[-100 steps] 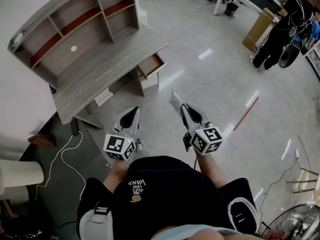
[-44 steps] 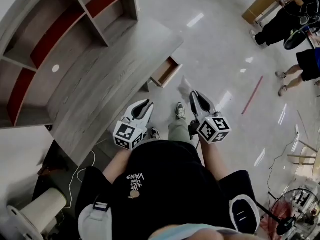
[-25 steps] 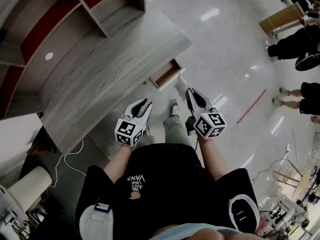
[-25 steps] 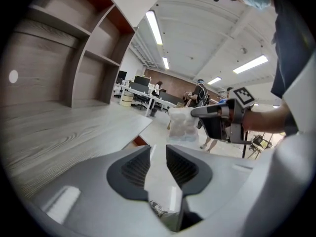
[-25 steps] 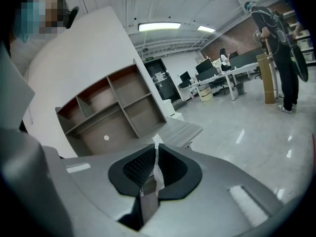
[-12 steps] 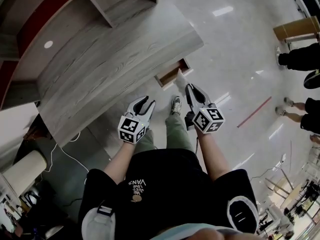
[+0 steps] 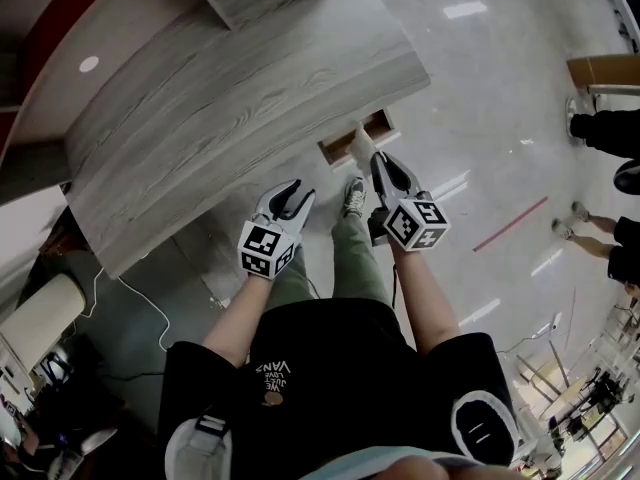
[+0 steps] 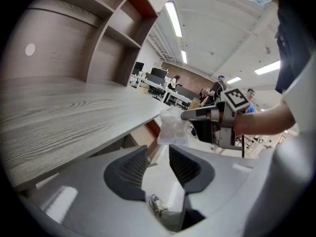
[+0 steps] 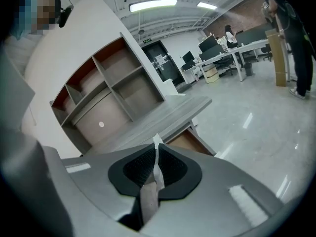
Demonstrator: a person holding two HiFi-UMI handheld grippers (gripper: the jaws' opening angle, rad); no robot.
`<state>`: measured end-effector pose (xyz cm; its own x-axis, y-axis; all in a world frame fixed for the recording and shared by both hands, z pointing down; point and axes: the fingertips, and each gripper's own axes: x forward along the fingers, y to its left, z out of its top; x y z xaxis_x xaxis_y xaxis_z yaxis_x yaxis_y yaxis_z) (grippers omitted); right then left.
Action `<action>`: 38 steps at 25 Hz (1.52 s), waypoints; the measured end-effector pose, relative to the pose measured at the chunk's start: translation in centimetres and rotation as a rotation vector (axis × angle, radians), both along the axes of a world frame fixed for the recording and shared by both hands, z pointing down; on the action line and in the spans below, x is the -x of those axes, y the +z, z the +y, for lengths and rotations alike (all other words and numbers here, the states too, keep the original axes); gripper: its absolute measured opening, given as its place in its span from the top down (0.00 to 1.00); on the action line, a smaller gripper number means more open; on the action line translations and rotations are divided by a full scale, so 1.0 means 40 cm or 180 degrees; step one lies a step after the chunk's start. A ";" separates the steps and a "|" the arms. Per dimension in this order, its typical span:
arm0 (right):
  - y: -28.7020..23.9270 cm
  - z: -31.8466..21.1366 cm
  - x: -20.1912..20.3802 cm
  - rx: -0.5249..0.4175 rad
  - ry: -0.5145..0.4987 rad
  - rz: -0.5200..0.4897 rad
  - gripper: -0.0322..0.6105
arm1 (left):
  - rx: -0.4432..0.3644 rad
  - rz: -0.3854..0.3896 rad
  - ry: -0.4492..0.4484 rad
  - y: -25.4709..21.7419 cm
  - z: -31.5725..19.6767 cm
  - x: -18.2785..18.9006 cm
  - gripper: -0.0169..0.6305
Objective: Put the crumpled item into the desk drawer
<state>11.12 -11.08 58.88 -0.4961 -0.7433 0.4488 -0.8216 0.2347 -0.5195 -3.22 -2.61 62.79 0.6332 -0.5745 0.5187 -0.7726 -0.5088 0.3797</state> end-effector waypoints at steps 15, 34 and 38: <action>0.135 -0.068 0.025 0.0307 0.0170 -0.0195 0.92 | 0.0111 -0.0013 -0.0149 0.041 0.006 0.031 0.75; 0.243 -0.121 0.063 0.0525 0.0365 -0.0599 0.92 | 0.0254 -0.0034 -0.0185 0.086 0.019 0.042 0.75; 0.252 -0.123 0.062 0.0552 0.0374 -0.0598 0.92 | 0.0272 -0.0025 -0.0175 0.090 0.021 0.037 0.75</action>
